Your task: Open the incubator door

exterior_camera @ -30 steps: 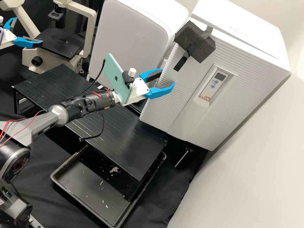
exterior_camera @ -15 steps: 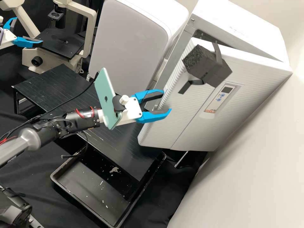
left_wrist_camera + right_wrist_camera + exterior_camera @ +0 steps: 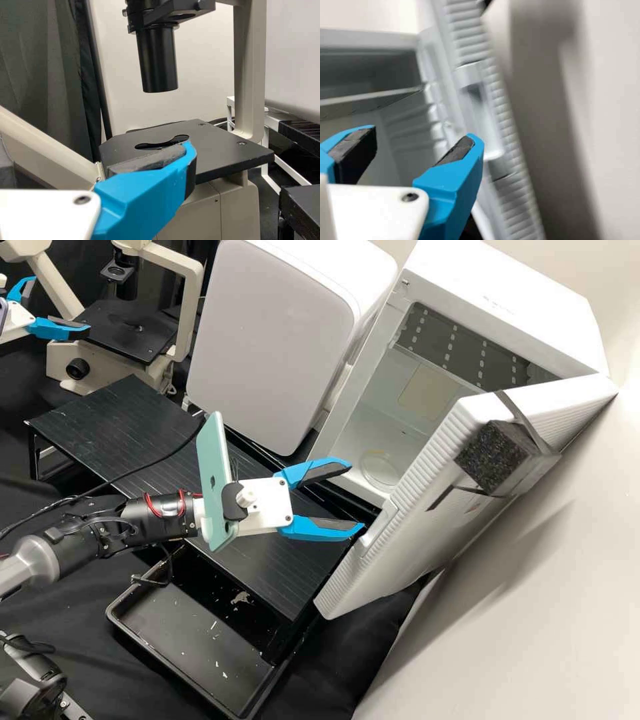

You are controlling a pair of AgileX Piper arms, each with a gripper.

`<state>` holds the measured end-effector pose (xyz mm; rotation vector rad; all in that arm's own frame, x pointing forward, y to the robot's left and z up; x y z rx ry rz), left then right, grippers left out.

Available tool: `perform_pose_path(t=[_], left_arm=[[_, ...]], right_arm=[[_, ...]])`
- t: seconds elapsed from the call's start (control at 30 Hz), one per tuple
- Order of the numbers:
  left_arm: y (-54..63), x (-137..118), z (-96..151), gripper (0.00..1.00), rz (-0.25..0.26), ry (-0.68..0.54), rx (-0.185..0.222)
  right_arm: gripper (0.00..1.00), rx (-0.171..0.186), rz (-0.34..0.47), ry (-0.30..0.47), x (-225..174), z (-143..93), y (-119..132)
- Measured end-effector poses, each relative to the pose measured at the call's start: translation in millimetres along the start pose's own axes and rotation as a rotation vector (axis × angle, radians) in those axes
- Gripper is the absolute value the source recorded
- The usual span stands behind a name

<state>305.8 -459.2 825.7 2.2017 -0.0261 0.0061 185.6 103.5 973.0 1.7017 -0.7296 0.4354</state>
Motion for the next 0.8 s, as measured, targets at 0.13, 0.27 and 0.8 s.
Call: perform_pose_path(t=[0.13, 0.27, 0.8], left_arm=[[0.0, 0, 0, 1.0, 0.0, 0.0, 0.0], [0.0, 0, 0, 1.0, 0.0, 0.0, 0.0], [0.0, 0, 0, 1.0, 0.0, 0.0, 0.0]], right_arm=[[1.0, -0.012, -0.027, 0.048, -8, 0, 3], [1.0, 0.002, -0.037, 0.093, -11, -2, 3], [1.0, 0.133, -0.272, 0.7, -55, -2, -40]])
